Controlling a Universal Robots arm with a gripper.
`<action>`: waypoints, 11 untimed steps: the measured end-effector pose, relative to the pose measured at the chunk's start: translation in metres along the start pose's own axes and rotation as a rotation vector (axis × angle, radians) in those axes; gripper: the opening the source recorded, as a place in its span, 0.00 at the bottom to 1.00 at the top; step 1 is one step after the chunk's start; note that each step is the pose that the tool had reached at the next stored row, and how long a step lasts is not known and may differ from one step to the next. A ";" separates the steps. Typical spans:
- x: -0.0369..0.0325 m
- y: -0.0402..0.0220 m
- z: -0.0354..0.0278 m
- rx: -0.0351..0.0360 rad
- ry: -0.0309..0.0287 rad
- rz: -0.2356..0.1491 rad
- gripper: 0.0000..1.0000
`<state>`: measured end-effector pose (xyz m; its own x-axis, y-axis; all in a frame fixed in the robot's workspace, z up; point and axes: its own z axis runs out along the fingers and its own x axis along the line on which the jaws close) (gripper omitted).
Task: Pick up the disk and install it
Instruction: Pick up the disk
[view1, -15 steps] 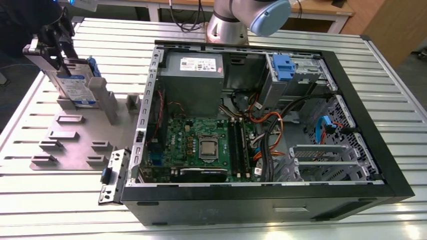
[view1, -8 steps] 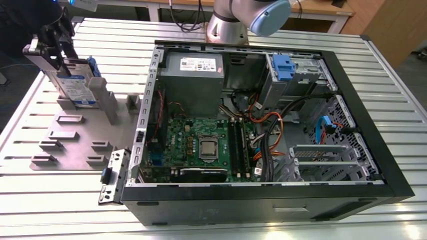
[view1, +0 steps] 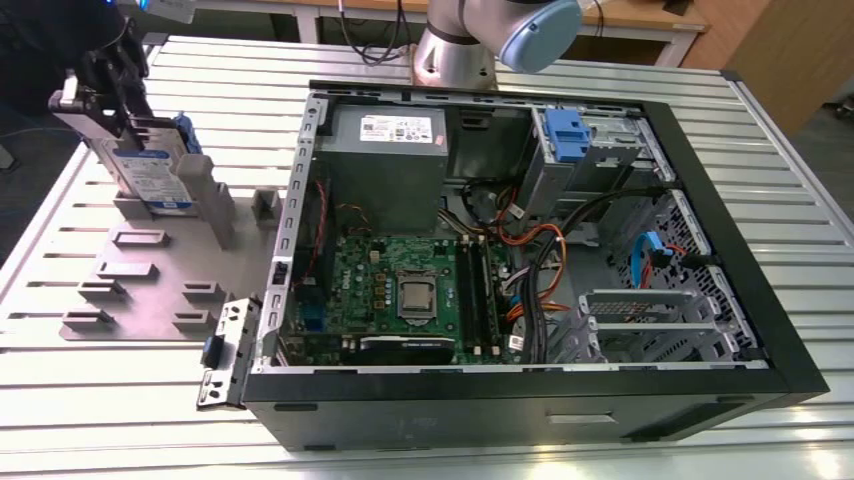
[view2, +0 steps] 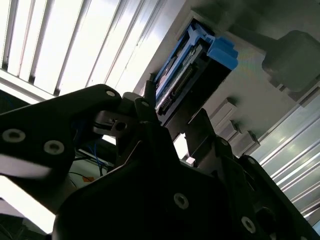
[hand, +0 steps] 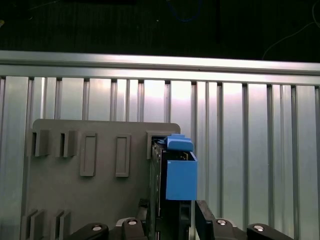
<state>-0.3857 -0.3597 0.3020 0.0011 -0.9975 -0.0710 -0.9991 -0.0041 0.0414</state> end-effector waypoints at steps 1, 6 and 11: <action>0.0000 0.0000 0.0000 0.0000 0.0000 0.000 0.49; 0.0000 0.0000 0.0002 0.0005 0.0028 0.002 0.42; -0.0002 0.0001 -0.0009 0.0003 0.0061 0.005 0.42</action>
<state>-0.3857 -0.3596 0.3029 -0.0032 -0.9979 -0.0647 -0.9991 0.0005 0.0414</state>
